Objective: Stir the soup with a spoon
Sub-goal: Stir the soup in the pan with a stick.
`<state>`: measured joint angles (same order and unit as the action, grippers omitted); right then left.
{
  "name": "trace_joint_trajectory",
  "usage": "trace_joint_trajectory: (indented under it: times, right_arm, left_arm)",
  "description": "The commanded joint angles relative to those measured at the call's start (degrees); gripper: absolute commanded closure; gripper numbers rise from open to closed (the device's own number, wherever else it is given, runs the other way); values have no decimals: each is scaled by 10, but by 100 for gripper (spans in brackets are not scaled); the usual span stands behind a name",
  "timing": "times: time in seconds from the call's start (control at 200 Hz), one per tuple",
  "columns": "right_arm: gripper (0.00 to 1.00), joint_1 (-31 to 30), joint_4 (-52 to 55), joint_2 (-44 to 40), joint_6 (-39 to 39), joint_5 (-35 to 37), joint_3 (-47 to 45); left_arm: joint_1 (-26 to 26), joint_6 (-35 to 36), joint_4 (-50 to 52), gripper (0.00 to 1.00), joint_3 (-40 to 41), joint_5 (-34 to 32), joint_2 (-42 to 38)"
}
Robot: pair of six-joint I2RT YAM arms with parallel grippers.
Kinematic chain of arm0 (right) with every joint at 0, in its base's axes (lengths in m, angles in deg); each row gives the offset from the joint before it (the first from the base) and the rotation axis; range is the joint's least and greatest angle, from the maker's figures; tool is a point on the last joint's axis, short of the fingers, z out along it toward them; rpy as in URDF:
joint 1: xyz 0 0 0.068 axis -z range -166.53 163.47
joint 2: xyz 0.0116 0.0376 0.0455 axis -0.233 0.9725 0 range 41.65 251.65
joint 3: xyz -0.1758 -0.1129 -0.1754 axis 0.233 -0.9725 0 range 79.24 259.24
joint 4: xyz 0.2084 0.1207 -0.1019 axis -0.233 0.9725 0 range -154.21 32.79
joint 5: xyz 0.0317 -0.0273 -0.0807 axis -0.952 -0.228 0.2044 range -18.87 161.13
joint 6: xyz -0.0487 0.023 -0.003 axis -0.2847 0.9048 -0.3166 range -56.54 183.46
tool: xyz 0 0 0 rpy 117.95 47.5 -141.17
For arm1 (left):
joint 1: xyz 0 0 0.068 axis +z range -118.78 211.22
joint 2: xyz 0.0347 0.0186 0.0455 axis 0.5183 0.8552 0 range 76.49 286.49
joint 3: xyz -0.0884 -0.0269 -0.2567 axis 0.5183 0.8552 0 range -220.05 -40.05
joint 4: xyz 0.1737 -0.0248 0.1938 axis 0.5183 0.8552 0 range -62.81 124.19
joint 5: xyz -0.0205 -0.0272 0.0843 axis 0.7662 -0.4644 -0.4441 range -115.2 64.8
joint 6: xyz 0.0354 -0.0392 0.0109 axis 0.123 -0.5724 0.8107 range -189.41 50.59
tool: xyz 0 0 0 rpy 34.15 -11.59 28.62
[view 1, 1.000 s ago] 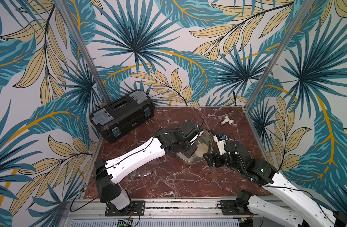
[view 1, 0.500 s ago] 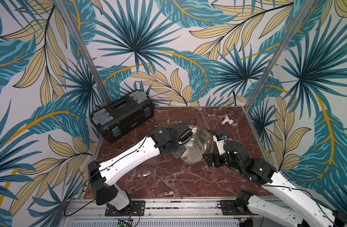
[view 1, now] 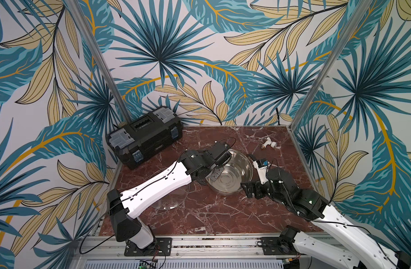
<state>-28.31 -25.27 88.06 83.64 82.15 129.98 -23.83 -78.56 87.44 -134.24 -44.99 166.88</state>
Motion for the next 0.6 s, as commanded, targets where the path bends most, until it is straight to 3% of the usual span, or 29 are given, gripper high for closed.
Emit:
trace_joint_trajectory:
  times: [0.0,0.311,0.596]
  right_arm:
    - [1,-1,7,-10,7,9,-6]
    - [0,-1,15,-12,8,7,-1]
    - [0,-1,11,-3,8,2,3]
  left_arm:
    - [-12,7,-67,100,15,17,0]
    - [-21,-16,-123,100,49,110,-12]
    - [-20,-25,-68,100,63,170,-47]
